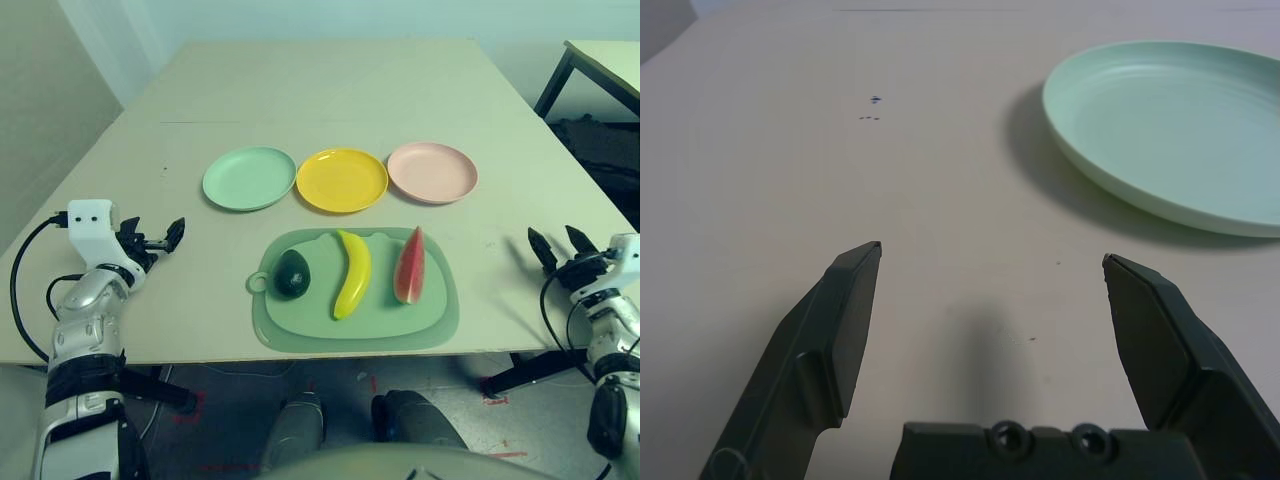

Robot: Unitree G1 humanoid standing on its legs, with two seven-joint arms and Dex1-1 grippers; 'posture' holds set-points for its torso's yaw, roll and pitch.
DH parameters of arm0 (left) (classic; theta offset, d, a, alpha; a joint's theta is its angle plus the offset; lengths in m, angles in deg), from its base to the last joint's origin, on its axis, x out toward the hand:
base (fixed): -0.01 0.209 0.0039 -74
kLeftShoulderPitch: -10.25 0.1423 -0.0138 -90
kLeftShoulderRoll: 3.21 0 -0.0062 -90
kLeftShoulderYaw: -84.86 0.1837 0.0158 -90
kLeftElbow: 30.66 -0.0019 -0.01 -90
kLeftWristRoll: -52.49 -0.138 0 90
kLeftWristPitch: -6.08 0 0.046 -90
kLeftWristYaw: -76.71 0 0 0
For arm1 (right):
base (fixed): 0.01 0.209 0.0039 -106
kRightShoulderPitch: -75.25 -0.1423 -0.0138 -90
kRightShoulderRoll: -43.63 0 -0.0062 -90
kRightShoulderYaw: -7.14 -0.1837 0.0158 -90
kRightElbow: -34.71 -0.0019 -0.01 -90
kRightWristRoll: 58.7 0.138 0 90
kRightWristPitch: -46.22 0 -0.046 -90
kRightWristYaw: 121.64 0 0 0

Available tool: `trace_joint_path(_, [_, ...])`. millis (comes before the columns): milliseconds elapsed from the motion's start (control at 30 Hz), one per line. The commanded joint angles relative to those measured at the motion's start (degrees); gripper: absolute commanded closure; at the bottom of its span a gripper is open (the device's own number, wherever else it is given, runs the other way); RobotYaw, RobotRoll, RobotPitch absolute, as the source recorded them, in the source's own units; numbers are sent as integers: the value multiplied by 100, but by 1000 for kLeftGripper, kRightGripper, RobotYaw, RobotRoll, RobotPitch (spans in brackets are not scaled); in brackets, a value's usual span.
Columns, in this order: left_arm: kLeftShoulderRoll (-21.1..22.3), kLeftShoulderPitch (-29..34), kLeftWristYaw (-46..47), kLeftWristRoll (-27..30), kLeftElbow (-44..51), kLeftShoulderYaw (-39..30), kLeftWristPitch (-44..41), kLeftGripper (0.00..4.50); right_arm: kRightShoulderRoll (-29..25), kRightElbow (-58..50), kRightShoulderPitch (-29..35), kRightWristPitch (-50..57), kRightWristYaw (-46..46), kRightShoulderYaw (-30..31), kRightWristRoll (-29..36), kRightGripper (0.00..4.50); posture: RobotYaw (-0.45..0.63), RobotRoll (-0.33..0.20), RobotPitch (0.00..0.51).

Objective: Place the fruits into color-matched plates.

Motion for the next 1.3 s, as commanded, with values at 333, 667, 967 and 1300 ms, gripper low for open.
trace_joint_path(333, [42,185,55,134,273,-164,-152,0,-106,212,-91,13,-10,-75,21,37,91,0,56])
trace_joint_path(667, [-121,282,-267,496,631,-213,-217,0,-483,249,-13,232,-55,-260,154,37,59,0,62])
trace_joint_path(967, [1163,944,-3571,1459,1675,188,-966,0,-1596,-1201,613,1772,-361,193,-408,37,-12,0,96])
trace_joint_path(1300, [1575,765,-5273,1469,1917,847,-648,0,-2968,-5204,-188,3086,1953,1580,-199,37,-59,0,97])
